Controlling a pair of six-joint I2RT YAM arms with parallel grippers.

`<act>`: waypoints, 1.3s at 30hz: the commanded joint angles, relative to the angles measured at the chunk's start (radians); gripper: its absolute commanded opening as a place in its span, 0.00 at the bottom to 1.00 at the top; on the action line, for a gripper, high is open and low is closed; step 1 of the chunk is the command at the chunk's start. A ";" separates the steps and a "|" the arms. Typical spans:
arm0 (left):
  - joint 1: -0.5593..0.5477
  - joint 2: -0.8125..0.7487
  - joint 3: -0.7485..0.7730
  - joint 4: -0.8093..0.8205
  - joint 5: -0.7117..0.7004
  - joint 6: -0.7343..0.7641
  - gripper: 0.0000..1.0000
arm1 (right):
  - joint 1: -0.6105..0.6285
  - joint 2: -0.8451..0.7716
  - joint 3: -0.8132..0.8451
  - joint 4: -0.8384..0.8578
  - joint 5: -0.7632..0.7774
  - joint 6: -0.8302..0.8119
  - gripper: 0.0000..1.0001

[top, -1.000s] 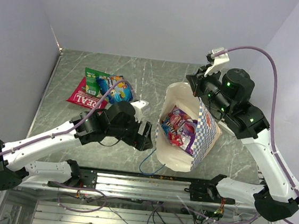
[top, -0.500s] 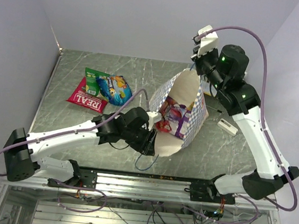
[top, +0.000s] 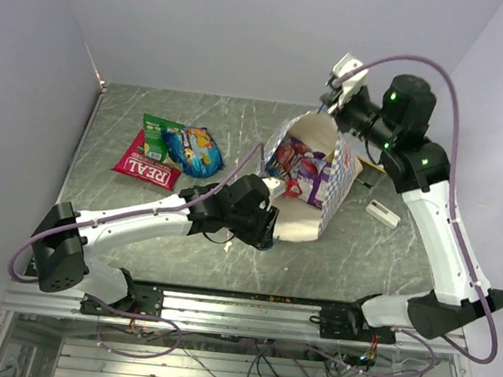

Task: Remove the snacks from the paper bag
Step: Adjust the paper bag at the center of the board, then take out the snack from the paper bag.

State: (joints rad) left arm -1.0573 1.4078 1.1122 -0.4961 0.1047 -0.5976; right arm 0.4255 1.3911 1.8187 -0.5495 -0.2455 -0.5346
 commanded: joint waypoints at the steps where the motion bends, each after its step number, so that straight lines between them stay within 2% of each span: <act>1: -0.004 -0.046 -0.043 -0.010 -0.073 0.019 0.61 | 0.088 -0.109 -0.197 0.085 -0.121 0.129 0.00; 3: -0.004 -0.093 -0.070 -0.042 -0.083 0.013 0.72 | 0.145 -0.145 -0.289 0.107 -0.123 0.188 0.00; 7: -0.005 -0.245 -0.102 -0.126 -0.107 -0.005 0.84 | 0.197 -0.192 -0.374 0.136 -0.149 0.301 0.00; 11: -0.004 -0.375 -0.077 -0.112 -0.108 0.016 0.87 | 0.200 -0.229 -0.401 0.149 -0.093 0.353 0.00; 14: -0.005 -0.378 -0.042 -0.013 -0.051 0.055 0.84 | 0.199 -0.241 -0.410 0.167 -0.032 0.377 0.00; 17: -0.015 -0.327 -0.036 0.163 -0.043 0.078 0.80 | 0.199 -0.233 -0.385 0.161 0.001 0.393 0.00; 20: -0.020 -0.254 -0.066 0.362 -0.096 0.090 0.77 | 0.199 -0.233 -0.370 0.162 0.032 0.406 0.00; 26: -0.048 -0.032 -0.099 0.697 -0.294 0.162 0.69 | 0.200 -0.237 -0.354 0.165 0.069 0.422 0.00; 33: -0.049 0.242 -0.019 0.804 -0.485 0.332 0.67 | 0.199 -0.237 -0.324 0.146 0.079 0.420 0.00; 37: -0.018 0.350 0.002 0.879 -0.479 0.401 0.67 | 0.199 -0.233 -0.318 0.135 0.075 0.408 0.00; 39: -0.012 0.399 0.038 0.888 -0.480 0.446 0.70 | 0.199 -0.227 -0.307 0.121 0.076 0.395 0.00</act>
State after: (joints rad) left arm -1.0870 1.7481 1.0672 0.2562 -0.3244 -0.2687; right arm 0.6231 1.1614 1.4609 -0.4355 -0.1764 -0.1276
